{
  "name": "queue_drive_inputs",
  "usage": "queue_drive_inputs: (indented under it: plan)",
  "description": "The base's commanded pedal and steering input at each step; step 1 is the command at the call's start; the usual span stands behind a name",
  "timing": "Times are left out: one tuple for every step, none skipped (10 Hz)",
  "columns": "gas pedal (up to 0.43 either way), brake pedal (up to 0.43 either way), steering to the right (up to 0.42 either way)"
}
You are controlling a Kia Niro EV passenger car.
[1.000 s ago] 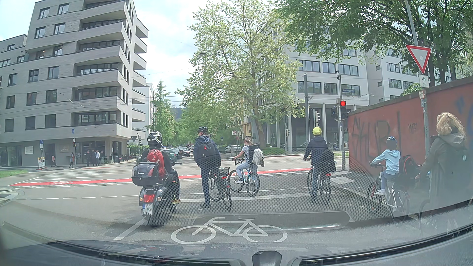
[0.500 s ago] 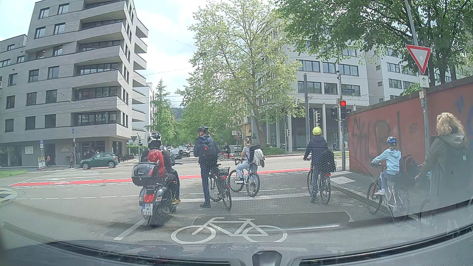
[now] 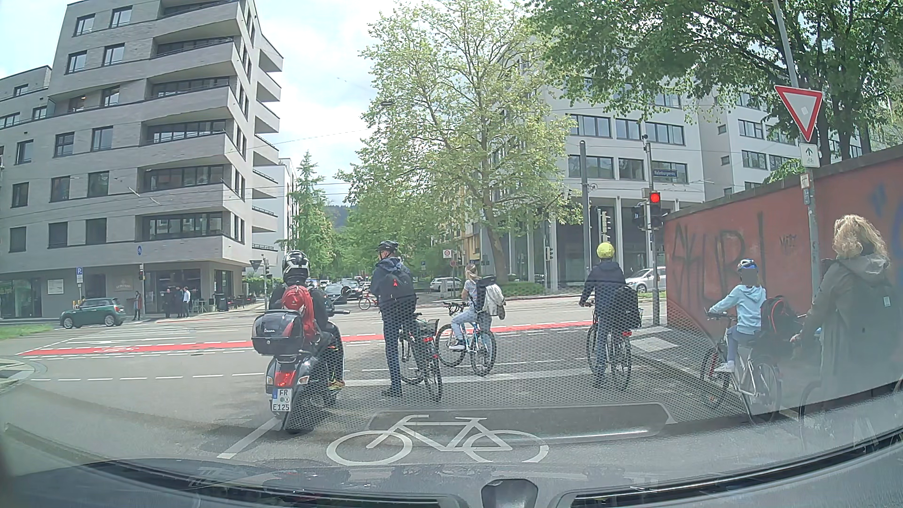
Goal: Follow the waypoints while adhering to traffic rules and regulations
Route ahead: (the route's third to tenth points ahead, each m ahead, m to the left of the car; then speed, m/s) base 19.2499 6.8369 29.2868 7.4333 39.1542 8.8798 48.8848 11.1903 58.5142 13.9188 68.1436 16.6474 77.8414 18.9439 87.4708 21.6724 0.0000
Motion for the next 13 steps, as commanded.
queue_drive_inputs:
  plan:
    - [0.0,0.268,-0.017]
    - [0.0,0.268,-0.016]
    - [0.0,0.268,-0.016]
    - [0.0,0.268,-0.016]
    - [0.0,0.268,-0.017]
    - [0.0,0.268,-0.016]
    - [0.0,0.268,-0.016]
    - [0.0,0.268,-0.016]
    - [0.0,0.268,-0.017]
    - [0.0,0.268,-0.017]
    - [0.0,0.268,-0.016]
    - [0.0,0.268,-0.017]
    - [0.0,0.268,-0.016]
